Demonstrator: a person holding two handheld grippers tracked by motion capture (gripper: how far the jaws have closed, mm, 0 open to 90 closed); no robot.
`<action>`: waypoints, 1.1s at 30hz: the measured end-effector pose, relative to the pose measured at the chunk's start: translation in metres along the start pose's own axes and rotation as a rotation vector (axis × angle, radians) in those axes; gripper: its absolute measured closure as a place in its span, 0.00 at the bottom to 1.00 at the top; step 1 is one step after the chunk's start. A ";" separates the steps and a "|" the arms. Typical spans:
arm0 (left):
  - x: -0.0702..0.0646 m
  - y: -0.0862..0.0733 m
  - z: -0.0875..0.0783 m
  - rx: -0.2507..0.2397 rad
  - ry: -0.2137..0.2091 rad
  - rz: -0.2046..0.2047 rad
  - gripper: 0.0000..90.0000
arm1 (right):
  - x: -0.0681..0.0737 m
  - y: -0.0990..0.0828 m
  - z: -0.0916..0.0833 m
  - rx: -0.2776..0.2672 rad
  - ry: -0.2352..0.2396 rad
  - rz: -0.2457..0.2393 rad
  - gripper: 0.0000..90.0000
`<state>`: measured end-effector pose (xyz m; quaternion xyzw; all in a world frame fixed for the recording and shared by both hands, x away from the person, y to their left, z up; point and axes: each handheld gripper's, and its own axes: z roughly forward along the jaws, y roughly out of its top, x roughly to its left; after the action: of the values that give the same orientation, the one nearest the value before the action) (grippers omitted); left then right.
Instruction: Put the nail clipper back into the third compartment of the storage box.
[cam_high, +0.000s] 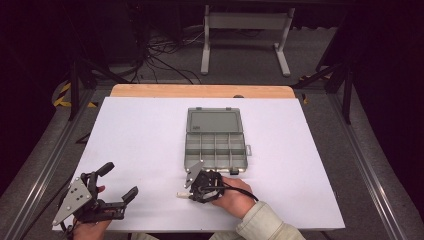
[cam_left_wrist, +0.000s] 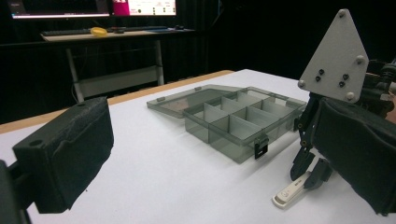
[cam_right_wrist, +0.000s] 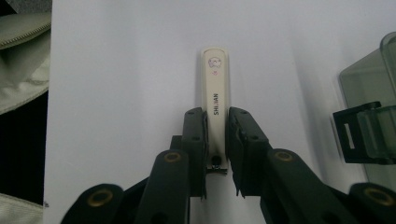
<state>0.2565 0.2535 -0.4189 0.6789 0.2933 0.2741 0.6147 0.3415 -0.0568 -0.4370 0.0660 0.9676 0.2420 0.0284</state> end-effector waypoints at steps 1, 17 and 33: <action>0.000 0.000 0.000 0.002 -0.001 0.000 0.00 | 0.000 0.000 0.000 0.000 -0.002 -0.007 0.87; 0.001 0.000 0.000 0.003 0.001 0.000 0.00 | 0.002 0.001 -0.034 -0.116 -0.038 -0.001 0.87; 0.001 0.000 0.000 0.001 0.002 -0.002 0.00 | -0.004 0.003 -0.075 -0.217 -0.070 0.020 0.87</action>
<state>0.2570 0.2537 -0.4193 0.6786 0.2947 0.2742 0.6144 0.3389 -0.0898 -0.3698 0.0805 0.9334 0.3434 0.0668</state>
